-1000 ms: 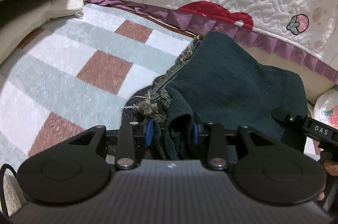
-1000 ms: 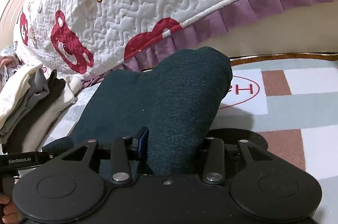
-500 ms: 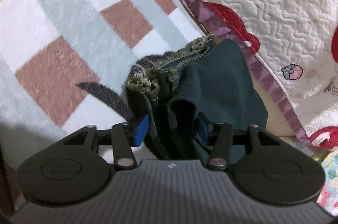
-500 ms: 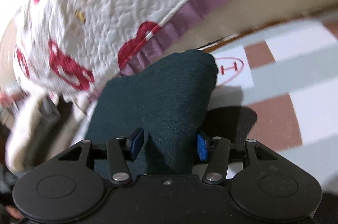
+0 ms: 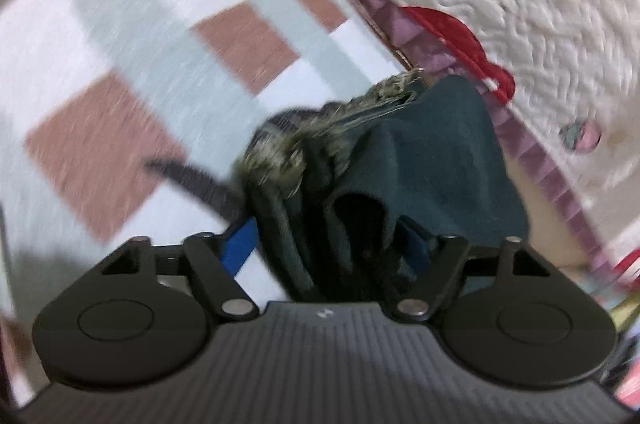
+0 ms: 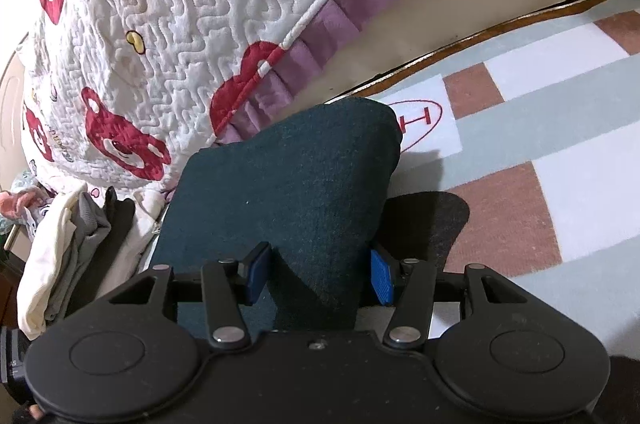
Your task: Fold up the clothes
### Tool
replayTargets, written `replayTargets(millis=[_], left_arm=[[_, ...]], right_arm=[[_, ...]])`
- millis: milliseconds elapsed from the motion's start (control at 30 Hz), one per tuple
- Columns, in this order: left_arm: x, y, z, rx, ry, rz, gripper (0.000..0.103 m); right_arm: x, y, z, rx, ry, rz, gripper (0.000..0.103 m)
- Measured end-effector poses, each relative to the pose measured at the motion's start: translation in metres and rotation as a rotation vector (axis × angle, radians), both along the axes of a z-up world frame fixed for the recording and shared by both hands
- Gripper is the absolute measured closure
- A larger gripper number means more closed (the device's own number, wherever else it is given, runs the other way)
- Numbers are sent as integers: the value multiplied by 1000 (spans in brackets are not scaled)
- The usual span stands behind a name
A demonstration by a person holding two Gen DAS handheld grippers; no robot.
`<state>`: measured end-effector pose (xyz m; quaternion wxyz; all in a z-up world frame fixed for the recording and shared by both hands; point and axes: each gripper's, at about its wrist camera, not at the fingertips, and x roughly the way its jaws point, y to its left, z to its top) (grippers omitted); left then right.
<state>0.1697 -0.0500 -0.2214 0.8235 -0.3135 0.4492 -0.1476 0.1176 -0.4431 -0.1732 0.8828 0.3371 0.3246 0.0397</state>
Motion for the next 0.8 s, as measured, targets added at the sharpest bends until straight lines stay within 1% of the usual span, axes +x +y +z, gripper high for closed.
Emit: replayTargets(millis=[33,67,133,233,300,333,400,433,467,500,533,567,600,633,667,700,733,767,800], left_arm=[[1,-2,2,14,-25,-19,58],[2,-4,4,27,-49,-38,63],[4,-7,8,54,-98,-75,68],[-8,-30,25,246,-214,-160,69],[-9,-34,29,270,-229,-165,69],[-8,-30,28,251,-220,-160,69],[-2,-17,20,154,-164,-130,67],[2,-11,16,106,-136,-115,63],[7,-3,10,44,-86,-95,57],[12,4,3,-18,-36,-73,52],[16,9,-4,-70,-1,-58,44],[20,13,-12,-121,34,-42,45],[23,14,-14,-138,34,-44,45],[26,15,-17,-155,34,-47,45],[29,11,-15,-135,21,-64,52],[28,5,-8,-88,-17,-91,59],[27,-2,-2,-41,-55,-117,68],[26,-8,5,5,-94,-143,71],[20,-16,13,59,-146,-163,72]], right_arm=[[2,-1,-1,9,0,-5,44],[3,-1,-2,18,0,-11,44],[6,-3,-4,34,3,-24,43],[11,-2,-6,25,15,-35,40],[19,-1,-9,-10,23,-18,31],[25,-2,-9,-23,27,0,30],[39,-5,-11,-46,36,39,26],[45,-8,-12,-38,37,49,26],[51,-12,-14,-15,40,51,24],[57,-15,-16,9,42,51,22],[63,-20,-20,37,44,50,21],[66,-22,-23,59,35,39,20],[69,-24,-26,81,22,27,17],[72,-24,-27,91,18,21,16],[74,-24,-27,99,16,17,17],[77,-22,-25,87,18,26,27],[77,-19,-20,45,10,52,33],[75,-16,-13,-5,-18,84,49],[71,-11,-2,-81,-59,123,58]])
